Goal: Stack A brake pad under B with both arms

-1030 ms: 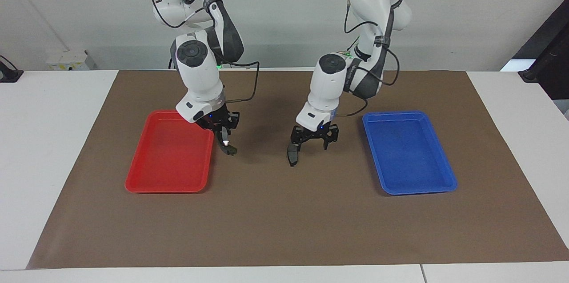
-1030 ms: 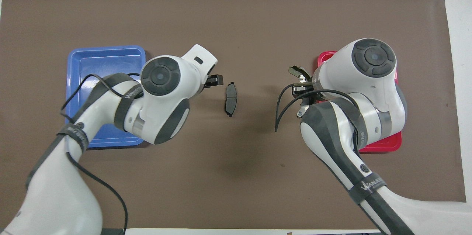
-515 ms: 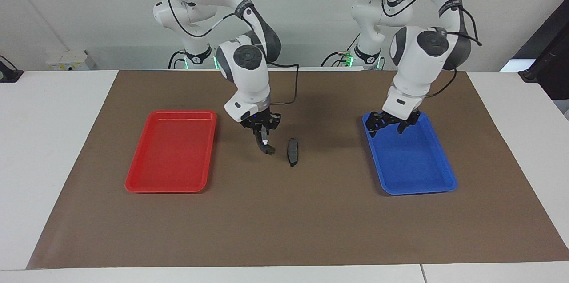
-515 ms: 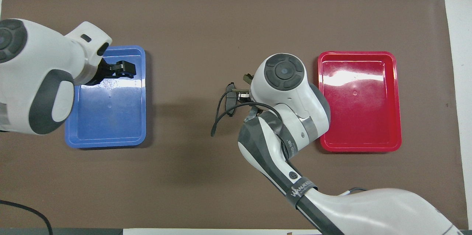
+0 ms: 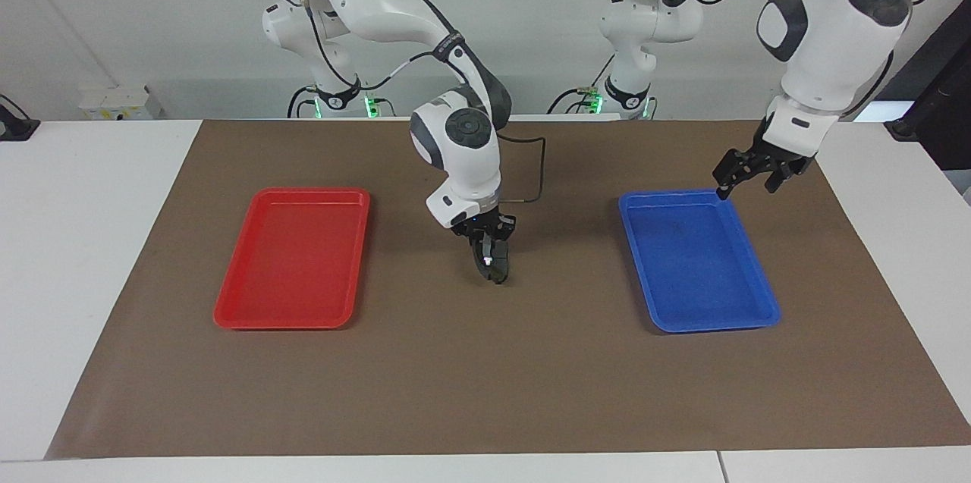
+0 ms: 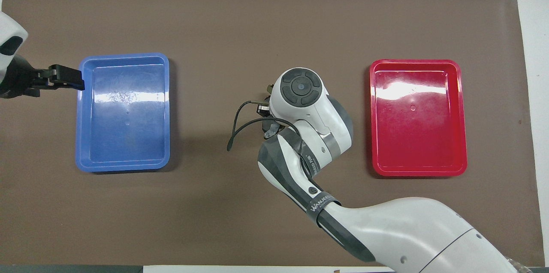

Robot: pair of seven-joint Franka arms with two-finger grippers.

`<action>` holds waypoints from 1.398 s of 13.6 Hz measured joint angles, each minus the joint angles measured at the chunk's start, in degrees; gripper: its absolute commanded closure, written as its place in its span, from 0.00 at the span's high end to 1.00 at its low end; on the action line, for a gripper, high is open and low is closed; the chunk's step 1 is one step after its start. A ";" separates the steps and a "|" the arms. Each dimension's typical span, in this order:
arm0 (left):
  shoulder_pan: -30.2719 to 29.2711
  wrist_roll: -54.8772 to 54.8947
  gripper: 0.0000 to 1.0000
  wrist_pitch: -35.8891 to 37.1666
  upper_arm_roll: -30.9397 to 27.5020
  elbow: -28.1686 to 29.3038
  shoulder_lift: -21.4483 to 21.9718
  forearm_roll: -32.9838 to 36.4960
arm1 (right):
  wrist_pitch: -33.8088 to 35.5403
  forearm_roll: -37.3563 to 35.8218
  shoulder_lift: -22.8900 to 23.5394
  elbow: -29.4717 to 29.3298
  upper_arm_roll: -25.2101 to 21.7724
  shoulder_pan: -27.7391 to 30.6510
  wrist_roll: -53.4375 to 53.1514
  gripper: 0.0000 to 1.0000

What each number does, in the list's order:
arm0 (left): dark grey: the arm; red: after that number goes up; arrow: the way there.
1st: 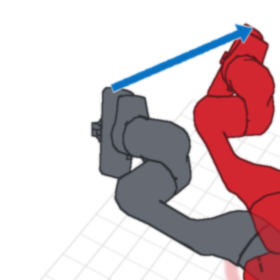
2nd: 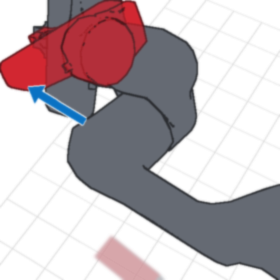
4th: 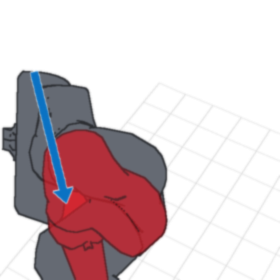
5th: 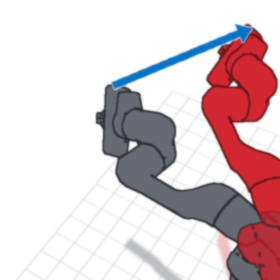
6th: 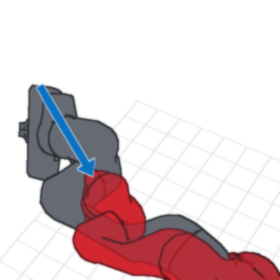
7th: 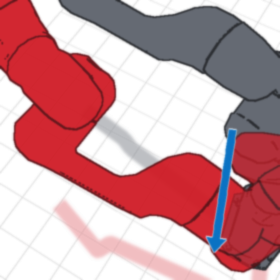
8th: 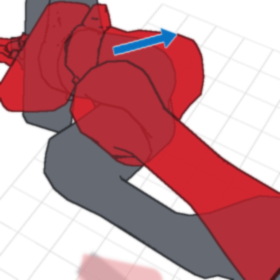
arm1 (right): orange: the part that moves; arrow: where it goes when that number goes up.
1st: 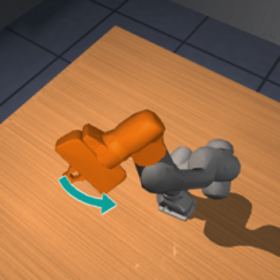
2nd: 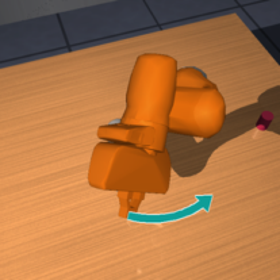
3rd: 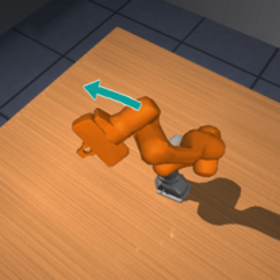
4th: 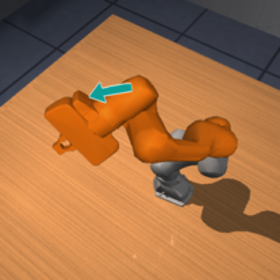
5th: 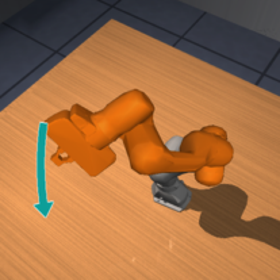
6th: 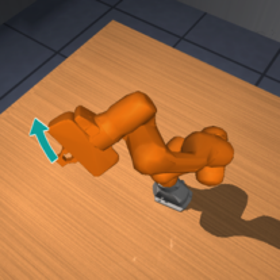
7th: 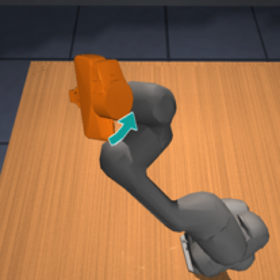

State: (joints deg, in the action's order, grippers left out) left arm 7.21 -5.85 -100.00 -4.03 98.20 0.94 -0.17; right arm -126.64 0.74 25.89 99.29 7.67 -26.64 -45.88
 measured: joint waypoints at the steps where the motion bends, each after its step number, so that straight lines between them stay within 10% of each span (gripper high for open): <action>1: -0.27 0.37 1.00 3.18 -0.01 -2.66 -0.02 0.00 | -0.11 0.00 0.12 0.02 0.00 0.00 -0.05 0.00; 19: -3.83 7.88 1.00 14.31 0.31 -7.78 -1.09 -0.02 | -2.54 -1.91 1.72 0.89 -0.28 -1.41 -0.07 0.00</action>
State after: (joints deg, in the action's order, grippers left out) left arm 3.38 2.03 -85.69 -3.72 90.42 -0.15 -0.19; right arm -129.18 -1.17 27.60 100.18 7.39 -28.05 -45.95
